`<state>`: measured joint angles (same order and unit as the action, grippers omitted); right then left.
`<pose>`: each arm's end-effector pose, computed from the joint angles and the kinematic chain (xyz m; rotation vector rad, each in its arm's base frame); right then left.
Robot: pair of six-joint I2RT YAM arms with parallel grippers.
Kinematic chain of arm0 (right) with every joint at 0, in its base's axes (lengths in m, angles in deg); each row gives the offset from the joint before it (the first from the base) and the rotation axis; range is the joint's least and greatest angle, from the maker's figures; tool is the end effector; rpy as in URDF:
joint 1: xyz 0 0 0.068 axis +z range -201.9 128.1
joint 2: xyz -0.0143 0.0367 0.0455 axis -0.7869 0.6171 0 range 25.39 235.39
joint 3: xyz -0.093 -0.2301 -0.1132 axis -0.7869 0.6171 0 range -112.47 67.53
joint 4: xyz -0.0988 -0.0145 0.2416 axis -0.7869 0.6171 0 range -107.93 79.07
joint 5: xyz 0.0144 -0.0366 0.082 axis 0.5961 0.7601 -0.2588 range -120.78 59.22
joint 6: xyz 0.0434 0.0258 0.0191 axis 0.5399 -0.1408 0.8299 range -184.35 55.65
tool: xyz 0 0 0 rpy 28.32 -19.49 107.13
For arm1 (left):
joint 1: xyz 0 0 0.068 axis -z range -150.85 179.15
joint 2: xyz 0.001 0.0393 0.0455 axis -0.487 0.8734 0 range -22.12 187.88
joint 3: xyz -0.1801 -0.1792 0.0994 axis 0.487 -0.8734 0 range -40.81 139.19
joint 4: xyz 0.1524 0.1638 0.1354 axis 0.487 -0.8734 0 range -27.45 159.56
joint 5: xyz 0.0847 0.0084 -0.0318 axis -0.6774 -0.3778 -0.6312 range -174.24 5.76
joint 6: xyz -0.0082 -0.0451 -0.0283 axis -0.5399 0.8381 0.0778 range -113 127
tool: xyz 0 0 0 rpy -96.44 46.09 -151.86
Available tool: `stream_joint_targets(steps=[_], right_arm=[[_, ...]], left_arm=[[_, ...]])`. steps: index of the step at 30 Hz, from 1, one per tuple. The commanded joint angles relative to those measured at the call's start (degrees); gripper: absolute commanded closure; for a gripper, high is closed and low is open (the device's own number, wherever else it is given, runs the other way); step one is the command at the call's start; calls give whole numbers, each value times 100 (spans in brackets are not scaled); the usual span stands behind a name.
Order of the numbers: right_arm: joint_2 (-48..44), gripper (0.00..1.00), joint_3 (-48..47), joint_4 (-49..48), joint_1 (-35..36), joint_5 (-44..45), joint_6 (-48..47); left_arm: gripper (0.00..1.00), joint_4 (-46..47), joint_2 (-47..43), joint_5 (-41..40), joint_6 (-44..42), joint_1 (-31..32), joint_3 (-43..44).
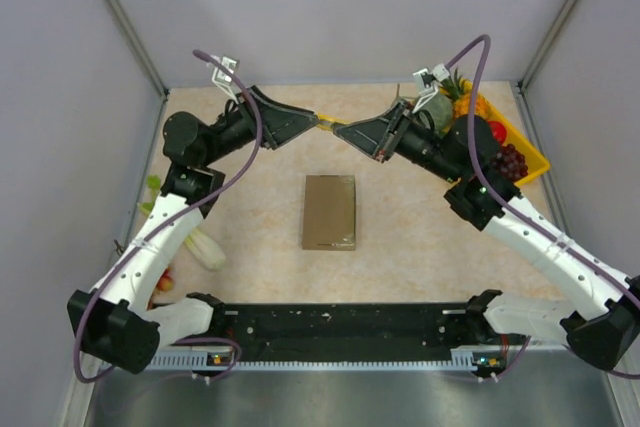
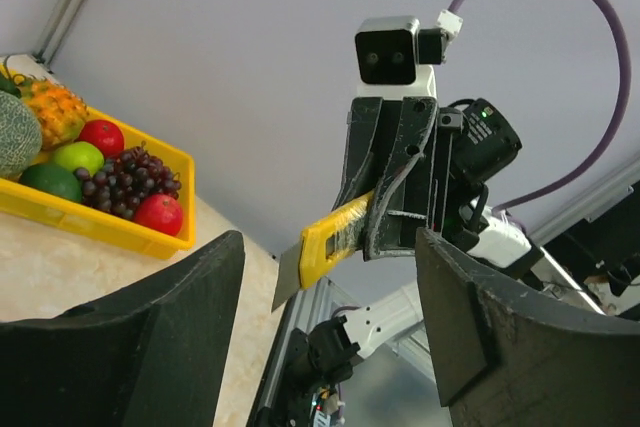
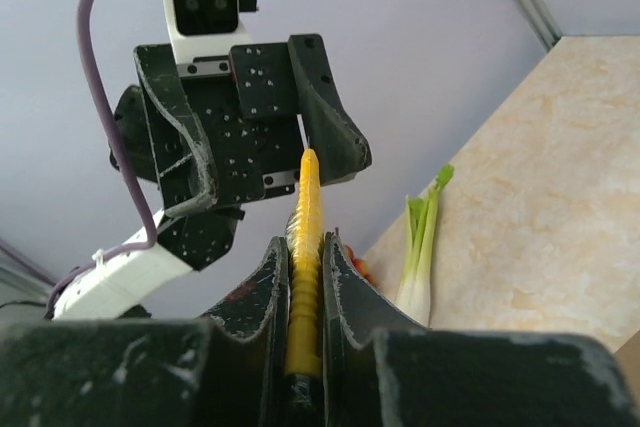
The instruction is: Unpack the express box
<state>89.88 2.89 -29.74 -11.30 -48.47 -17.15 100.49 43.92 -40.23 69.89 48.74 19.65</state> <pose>0.1880 0.1753 0.4347 -0.2030 1.5276 1.4650 0.2295 -0.1080 0.4333 0.2746 1.4235 -1.6446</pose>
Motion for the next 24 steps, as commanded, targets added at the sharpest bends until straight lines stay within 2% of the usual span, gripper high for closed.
stream_joint_targets(steps=[1, 9, 15, 19, 20, 21, 24], right_arm=[[-200, 100, -479, 503, -26, -620, -141], [-173, 100, -514, 707, -43, -946, 61], [-191, 100, -532, 724, -52, -999, 61], [-191, 100, -541, 751, -43, -1087, 35], [-191, 100, -541, 759, -52, -1087, 35], [-200, 100, -541, 759, -43, -1105, 17], [-209, 100, -532, 794, -52, -1122, -9]], left_arm=[[31, -817, 5, 889, -726, -52, 606], [59, -44, 181, 1768, -111, -52, 589], [65, -272, 137, 2041, -286, -52, 563], [80, -404, 111, 1989, -401, -52, 527], [92, -413, 119, 1989, -392, -52, 527], [98, -413, 120, 1980, -392, -52, 545], [100, -431, 111, 1989, -401, -52, 527]])
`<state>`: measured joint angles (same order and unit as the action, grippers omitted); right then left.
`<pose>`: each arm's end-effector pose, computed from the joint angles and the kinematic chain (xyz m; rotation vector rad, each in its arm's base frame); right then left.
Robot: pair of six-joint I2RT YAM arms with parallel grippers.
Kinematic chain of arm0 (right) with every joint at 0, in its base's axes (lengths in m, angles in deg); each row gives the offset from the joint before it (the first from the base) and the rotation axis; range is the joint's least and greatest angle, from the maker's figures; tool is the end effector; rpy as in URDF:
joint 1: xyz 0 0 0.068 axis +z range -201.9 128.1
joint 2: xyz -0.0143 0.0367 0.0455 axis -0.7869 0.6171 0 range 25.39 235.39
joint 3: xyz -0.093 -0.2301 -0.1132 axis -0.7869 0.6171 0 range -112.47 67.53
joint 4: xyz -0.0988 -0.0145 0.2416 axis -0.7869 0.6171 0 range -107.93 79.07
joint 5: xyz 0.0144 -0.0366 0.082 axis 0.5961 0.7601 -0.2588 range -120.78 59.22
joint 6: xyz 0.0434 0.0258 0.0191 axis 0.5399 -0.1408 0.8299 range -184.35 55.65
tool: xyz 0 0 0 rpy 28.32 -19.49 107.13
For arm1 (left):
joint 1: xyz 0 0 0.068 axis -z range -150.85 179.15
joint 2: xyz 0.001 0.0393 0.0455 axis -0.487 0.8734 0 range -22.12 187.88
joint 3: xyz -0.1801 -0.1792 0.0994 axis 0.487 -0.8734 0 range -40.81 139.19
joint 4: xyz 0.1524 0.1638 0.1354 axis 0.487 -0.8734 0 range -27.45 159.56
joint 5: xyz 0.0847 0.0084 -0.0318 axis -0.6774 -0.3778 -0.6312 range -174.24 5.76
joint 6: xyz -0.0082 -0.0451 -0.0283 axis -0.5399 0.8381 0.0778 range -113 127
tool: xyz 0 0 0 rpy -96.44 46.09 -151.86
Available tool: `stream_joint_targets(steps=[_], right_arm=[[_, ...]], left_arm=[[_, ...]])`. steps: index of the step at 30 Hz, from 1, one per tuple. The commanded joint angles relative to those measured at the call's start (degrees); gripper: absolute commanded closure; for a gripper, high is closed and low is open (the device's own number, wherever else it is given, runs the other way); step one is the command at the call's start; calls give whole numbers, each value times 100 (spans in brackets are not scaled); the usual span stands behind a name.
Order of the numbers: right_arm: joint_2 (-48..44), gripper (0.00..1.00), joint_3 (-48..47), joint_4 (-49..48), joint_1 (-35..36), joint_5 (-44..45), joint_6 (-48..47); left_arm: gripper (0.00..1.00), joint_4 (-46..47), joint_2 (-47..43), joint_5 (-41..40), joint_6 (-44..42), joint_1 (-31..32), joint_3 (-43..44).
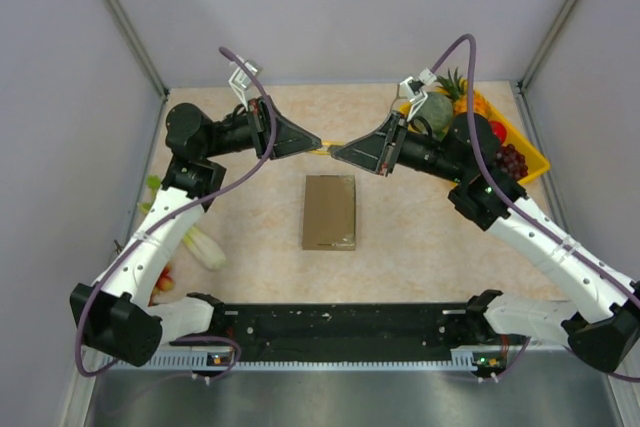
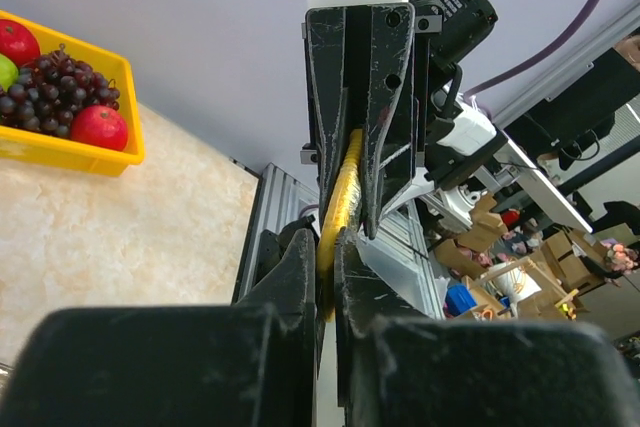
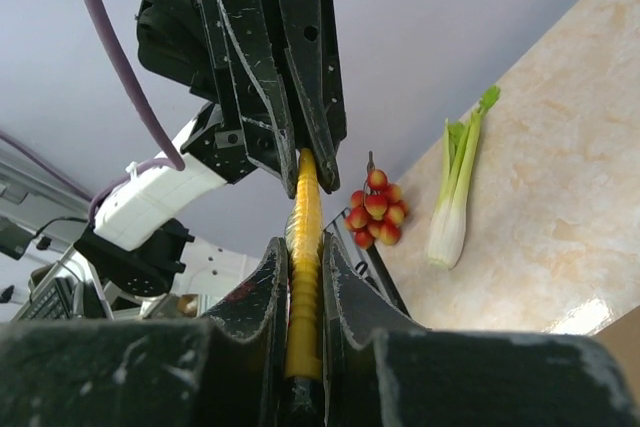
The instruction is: Unpack the express box
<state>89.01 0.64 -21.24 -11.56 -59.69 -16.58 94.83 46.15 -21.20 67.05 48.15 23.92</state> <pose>0.1783 0.1739 0.4358 -0.3641 1.6536 1.5706 0.2300 -0.1128 0.4369 0.6131 1.5477 -1.7432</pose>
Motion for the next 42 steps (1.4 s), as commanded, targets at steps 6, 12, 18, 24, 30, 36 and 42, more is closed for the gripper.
stream_joint_targets(steps=[6, 12, 18, 24, 30, 36, 42], right_arm=[[-139, 40, -210, -196, -26, 104, 48], [-148, 33, -131, -732, -17, 192, 294], [-34, 39, -219, -943, -17, 105, 373], [133, 50, -341, -1093, -43, 52, 479], [309, 68, -562, -803, -17, 52, 356], [318, 70, -562, -741, -26, 140, 338], [266, 98, -518, -487, -17, 324, 277]], left_arm=[[100, -58, -217, -300, -187, 7, 84], [100, 39, -384, -749, -46, 16, -48], [100, 573, -569, -1329, 392, 33, -486], [100, 794, -710, -1883, 429, 226, -821], [100, 794, -719, -1919, 332, 297, -866], [100, 777, -719, -1814, 305, 297, -874], [100, 532, -710, -1734, 156, 288, -831]])
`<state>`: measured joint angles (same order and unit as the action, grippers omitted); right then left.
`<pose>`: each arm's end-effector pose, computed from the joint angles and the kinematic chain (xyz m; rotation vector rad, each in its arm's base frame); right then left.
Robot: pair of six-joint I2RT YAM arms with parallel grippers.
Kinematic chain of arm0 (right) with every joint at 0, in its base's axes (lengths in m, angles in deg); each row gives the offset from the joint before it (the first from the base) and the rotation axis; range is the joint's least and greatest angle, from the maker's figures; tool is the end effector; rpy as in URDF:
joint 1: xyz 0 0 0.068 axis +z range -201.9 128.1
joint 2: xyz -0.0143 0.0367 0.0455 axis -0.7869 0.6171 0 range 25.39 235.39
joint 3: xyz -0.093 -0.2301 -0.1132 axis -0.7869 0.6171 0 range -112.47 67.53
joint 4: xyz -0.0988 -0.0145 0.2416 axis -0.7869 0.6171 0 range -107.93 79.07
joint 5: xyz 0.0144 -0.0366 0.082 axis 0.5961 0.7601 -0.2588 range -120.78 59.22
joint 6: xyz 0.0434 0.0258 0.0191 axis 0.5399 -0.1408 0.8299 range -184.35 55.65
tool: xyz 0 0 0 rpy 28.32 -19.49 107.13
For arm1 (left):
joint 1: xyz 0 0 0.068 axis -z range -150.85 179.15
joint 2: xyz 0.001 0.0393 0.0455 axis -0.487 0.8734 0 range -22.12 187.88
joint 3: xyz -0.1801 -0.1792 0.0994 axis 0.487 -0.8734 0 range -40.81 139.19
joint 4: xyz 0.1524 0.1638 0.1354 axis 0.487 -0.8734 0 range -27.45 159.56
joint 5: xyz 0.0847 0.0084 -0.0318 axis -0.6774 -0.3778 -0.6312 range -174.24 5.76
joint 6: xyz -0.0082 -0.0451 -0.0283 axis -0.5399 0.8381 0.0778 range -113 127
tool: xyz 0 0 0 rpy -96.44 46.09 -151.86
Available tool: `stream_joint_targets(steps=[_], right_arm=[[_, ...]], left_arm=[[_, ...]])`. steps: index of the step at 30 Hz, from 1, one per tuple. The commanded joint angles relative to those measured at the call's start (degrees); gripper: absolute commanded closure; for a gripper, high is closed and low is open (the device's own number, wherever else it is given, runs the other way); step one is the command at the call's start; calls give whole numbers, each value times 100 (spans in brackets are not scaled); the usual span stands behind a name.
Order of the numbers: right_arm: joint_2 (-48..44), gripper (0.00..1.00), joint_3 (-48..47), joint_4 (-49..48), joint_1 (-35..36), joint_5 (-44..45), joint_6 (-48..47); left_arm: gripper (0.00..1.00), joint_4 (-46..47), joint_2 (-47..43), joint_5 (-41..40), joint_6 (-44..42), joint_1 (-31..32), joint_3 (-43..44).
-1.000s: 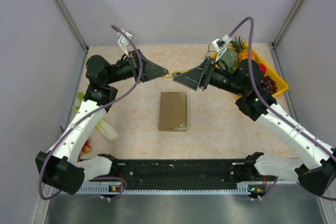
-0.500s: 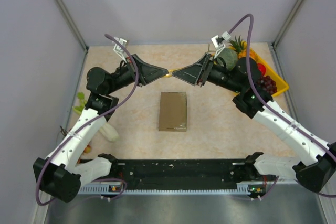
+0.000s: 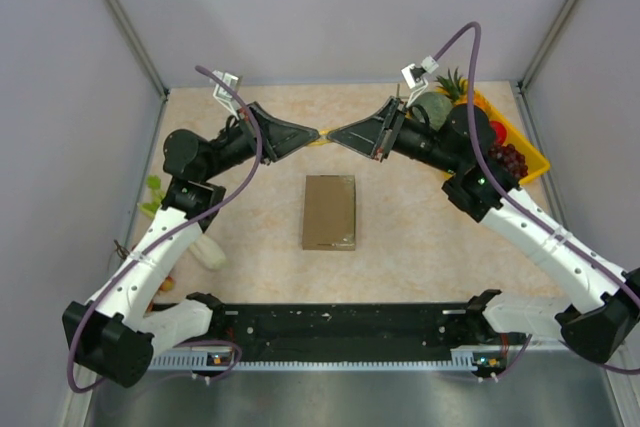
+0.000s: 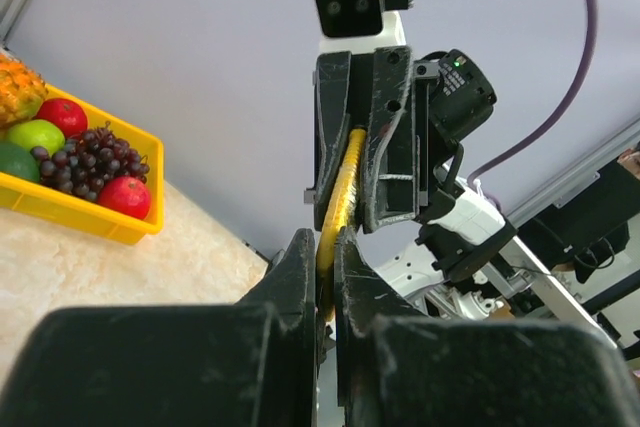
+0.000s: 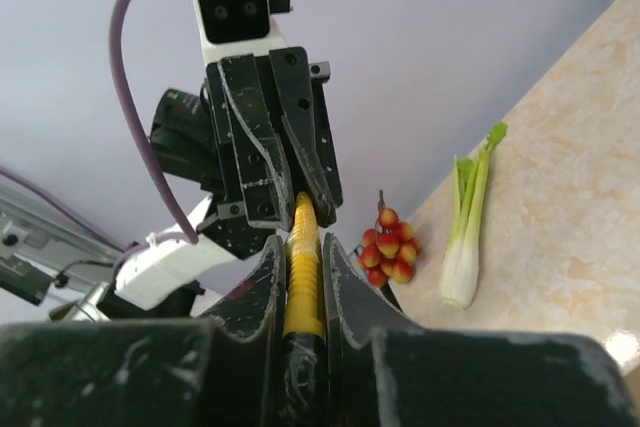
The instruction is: Unpack the express box
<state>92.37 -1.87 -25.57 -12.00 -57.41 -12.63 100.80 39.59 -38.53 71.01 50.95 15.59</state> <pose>0.1918 0.1811 0.4451 -0.2795 1.6083 1.6034 0.2071 -0.1103 0.4263 0.3270 1.4322 -1.7022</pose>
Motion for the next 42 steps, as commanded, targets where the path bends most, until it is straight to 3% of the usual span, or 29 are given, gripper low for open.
stream_joint_targets(steps=[1, 2, 3, 4, 5, 6, 8, 9, 11, 12, 17, 26, 42], right_arm=[[-80, 100, -275, 42, 27, 132, -162], [-97, 100, -284, 165, 18, 193, -180], [-132, 100, -249, 384, 27, 385, -215], [-176, 100, -214, 534, 1, 526, -268], [-203, 100, -170, 648, 9, 649, -320], [-299, 100, -100, 754, 0, 946, -399], [-396, 100, -29, 1395, -17, 1343, -619], [-509, 100, 101, 1545, -52, 1667, -794], [-642, 100, 260, 1853, -35, 2011, -970], [-747, 100, 418, 1941, -44, 2335, -1084], [-959, 100, 1032, 2372, -44, 3277, -1665], [-740, 100, 1965, 2030, 150, 3875, -2290], [-45, 100, 2230, 1177, 290, 4113, -2466]], left_arm=[[100, -144, -54, -1, -301, 8, 28], [100, -258, -45, 8, -327, 8, 72], [92, -303, -37, 16, -354, 0, 90], [78, -381, -28, 17, -450, -1, 108], [51, -617, -28, -1, -503, -35, 143], [43, -724, -28, -18, -556, -62, 152], [33, -1083, -98, -132, -845, -150, 143], [24, -1703, -133, -403, -1020, -167, 160], [18, -2496, -256, -921, -1679, -185, 187], [15, -3344, -291, -1594, -1872, -185, 170], [11, -4416, -81, -2761, -2445, -185, -409], [5, -4207, 938, -2778, -2630, -185, -1200], [5, -3617, 2397, -1812, -2306, -159, -1448]])
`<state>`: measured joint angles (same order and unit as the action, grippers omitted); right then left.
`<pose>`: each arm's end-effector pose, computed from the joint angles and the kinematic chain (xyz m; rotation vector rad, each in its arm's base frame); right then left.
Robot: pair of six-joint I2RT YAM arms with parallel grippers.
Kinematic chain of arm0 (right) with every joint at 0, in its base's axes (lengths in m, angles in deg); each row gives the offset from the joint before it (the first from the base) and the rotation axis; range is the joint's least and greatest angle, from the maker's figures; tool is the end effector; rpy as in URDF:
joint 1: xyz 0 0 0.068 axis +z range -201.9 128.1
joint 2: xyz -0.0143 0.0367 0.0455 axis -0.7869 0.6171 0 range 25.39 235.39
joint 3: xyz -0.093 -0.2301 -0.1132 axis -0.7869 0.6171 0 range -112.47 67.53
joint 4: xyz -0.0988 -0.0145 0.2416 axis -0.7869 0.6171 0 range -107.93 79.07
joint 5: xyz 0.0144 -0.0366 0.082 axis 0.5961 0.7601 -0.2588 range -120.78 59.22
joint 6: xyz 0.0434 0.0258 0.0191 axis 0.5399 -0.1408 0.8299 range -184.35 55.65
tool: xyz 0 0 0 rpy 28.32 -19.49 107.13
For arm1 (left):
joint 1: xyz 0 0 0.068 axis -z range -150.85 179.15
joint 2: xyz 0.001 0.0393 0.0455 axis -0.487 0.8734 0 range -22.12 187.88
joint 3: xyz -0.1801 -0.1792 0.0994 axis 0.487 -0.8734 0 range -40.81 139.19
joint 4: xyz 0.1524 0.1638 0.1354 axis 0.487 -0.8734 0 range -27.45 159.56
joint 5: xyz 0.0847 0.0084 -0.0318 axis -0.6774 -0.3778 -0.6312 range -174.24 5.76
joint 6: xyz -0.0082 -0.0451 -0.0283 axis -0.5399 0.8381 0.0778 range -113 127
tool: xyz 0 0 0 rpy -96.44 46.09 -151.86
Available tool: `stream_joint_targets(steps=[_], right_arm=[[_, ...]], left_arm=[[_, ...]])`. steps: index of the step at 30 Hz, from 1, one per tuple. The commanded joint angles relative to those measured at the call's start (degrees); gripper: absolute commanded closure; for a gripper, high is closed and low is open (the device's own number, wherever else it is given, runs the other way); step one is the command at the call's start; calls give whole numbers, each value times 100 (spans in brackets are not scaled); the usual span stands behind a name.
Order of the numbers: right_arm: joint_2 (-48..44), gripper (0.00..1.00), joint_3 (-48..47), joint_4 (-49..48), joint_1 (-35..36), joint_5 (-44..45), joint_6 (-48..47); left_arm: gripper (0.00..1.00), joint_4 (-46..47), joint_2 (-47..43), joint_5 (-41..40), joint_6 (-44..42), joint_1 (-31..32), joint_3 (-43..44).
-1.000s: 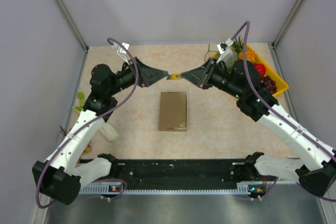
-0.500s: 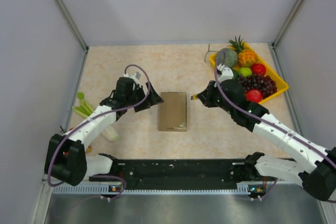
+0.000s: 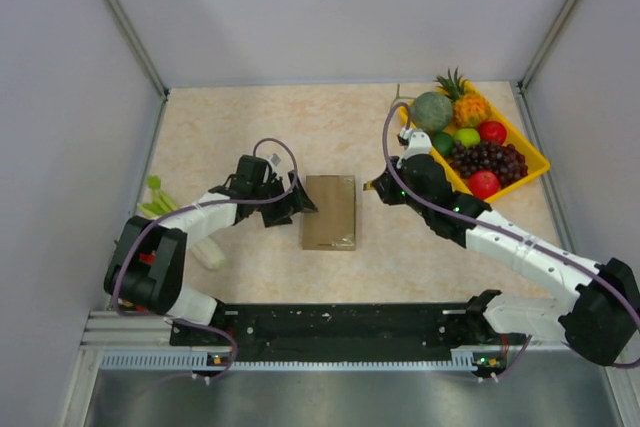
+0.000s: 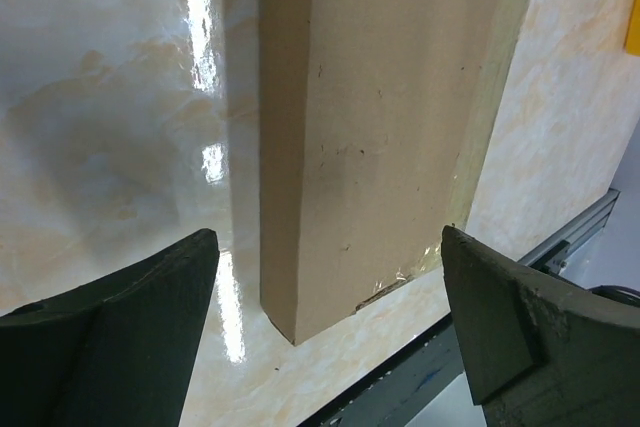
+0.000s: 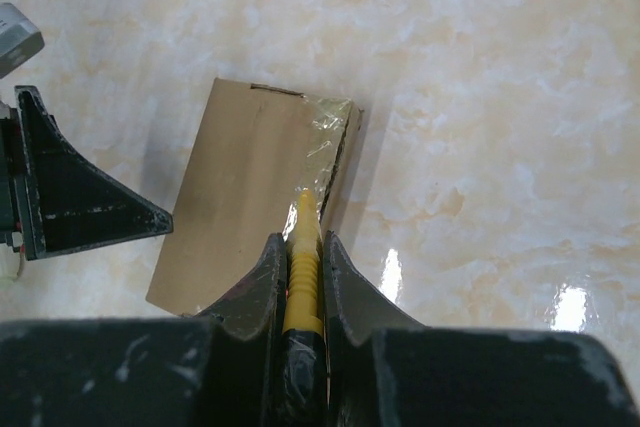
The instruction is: Unpack the express box
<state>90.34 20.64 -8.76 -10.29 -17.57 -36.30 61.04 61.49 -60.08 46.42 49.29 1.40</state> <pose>0.1972 0.1642 0.2839 -0.0990 2.0707 0.5242 0.2603 -0.1111 0.1775 -0.2333 2.5746 -0.9459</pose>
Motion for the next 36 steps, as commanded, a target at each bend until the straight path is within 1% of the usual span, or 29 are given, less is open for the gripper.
stream_joint_targets(steps=[1, 5, 6, 7, 12, 15, 19, 20, 21, 23, 25, 28, 31, 32, 36], right_arm=[[263, 100, -39, -530, 129, 138, -98], [571, 100, -144, -644, 208, 304, -54], [624, 100, -171, -644, 216, 340, -46], [737, 100, -214, -644, 225, 418, -37], [1019, 100, -355, -539, 234, 638, 60], [1134, 100, -399, -583, 234, 700, 42], [1292, 100, -470, -714, 234, 700, -1], [1318, 100, -478, -750, 243, 700, -19], [1380, 100, -496, -802, 243, 700, -37], [1450, 100, -531, -873, 243, 700, -80], [1590, 100, -610, -995, 243, 761, -89], [1801, 100, -742, -1075, 234, 797, -107], [1951, 100, -838, -1137, 234, 823, -90], [1986, 100, -865, -1128, 234, 841, -81], [2162, 100, -1015, -1005, 234, 920, -63]], left_arm=[[7, 403, 278, 404, 189, 16, -29], [15, 552, 611, 765, 303, 60, -20], [18, 587, 621, 835, 295, 95, -29], [22, 675, 621, 966, 286, 104, -64], [30, 781, 647, 1415, 31, 130, -65], [30, 755, 595, 1644, -145, 130, -47], [25, 545, 498, 1662, -425, 130, 58], [25, 361, 507, 1531, -661, 130, 154], [23, -172, 515, 1008, -777, 122, 416], [21, -562, 559, 487, -1005, 122, 673], [19, -878, 612, -119, -1033, 122, 1033], [17, -1020, 822, -429, -954, 122, 1429], [18, -1178, 1209, -360, -752, 122, 1780], [19, -1214, 1384, -368, -647, 122, 1833], [24, -1328, 1605, -561, -462, 113, 1957]])
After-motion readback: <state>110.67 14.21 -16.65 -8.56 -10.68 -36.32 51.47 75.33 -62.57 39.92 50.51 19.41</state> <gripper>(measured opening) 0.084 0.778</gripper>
